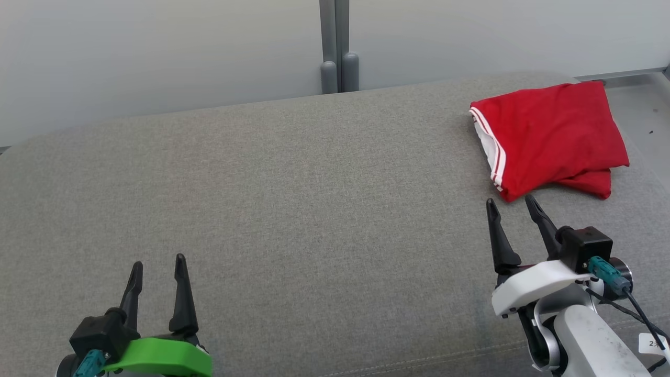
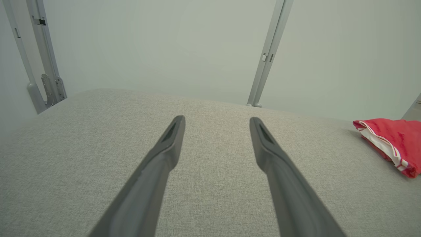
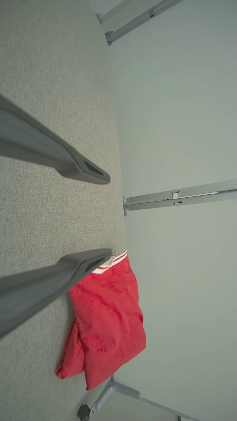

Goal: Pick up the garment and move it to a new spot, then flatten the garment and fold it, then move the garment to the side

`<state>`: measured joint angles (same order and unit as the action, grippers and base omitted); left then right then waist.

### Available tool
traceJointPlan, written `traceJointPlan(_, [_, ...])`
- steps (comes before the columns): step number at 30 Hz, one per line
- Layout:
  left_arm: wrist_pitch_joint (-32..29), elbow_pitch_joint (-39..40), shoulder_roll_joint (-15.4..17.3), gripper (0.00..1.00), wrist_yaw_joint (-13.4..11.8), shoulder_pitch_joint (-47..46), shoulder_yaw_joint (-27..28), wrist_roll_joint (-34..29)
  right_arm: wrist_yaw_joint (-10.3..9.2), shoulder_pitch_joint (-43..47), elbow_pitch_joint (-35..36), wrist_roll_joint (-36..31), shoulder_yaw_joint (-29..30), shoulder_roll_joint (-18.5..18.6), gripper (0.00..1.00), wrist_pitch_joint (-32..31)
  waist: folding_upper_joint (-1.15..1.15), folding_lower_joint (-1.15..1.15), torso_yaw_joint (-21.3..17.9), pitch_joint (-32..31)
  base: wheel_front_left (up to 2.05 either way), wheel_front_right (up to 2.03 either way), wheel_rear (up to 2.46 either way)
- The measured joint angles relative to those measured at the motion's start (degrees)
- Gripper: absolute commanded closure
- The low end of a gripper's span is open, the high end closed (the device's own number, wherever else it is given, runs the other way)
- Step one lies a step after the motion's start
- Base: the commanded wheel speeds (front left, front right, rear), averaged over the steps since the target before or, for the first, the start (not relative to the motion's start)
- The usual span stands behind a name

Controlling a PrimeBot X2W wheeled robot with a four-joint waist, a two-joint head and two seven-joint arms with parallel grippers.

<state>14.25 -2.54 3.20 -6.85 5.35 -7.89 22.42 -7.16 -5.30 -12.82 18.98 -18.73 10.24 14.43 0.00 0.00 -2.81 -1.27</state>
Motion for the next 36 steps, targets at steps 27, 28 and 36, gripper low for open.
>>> traceJointPlan(27, [-2.1,-3.1,-0.8,1.00,1.5,1.1,0.2,11.2,2.11,3.7,-1.7,10.9,3.0,-2.6,1.00,-2.4,0.00,0.00,0.4,0.4,0.00,0.00,0.00])
traceJointPlan(28, [-2.2,-3.1,-0.8,1.00,1.7,1.1,0.3,12.1,2.12,3.7,-1.7,11.7,3.2,-2.7,1.00,-2.5,0.00,0.00,0.4,0.4,0.00,0.00,0.00])
traceJointPlan(36, [-3.7,-3.7,-0.8,1.00,2.7,1.1,1.2,17.3,3.13,3.7,-1.6,17.2,5.3,-3.1,1.00,-4.2,0.00,0.00,0.7,0.5,0.00,0.00,0.00])
